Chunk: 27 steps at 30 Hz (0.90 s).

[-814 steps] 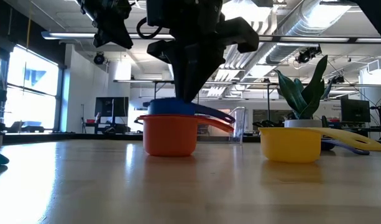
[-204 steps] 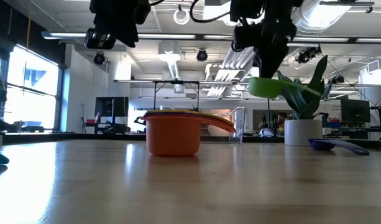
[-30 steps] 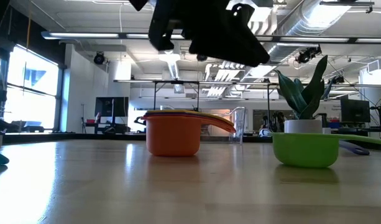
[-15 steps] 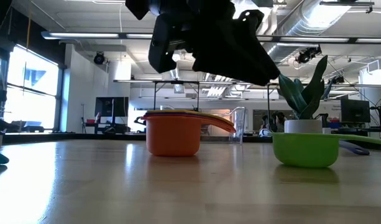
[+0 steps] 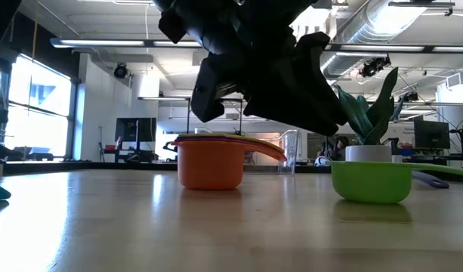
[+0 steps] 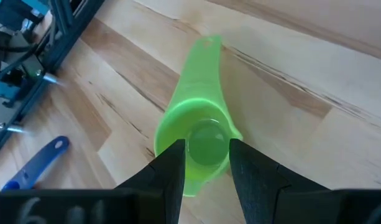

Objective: Nest measuring cups in basket
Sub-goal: Stack the green measuring cup on top of the yellow measuring cup

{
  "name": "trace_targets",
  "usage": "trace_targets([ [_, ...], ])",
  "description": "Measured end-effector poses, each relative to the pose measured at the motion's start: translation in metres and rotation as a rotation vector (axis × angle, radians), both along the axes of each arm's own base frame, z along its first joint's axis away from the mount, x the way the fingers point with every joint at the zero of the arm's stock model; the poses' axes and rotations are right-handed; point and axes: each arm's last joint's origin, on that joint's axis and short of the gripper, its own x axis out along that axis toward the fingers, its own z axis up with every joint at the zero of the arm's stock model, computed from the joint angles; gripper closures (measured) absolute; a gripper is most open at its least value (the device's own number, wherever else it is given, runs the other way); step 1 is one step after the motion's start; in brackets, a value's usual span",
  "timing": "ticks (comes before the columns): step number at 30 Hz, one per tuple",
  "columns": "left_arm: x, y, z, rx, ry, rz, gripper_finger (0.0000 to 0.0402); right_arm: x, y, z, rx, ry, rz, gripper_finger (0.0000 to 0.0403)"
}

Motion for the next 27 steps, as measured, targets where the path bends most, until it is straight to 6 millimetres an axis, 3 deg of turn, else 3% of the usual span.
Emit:
trace_targets([
  [27, 0.005, -0.002, -0.024, 0.075, 0.005, -0.043, 0.0284, 0.001, 0.0, -0.005, 0.007, 0.038, -0.018, 0.0316],
])
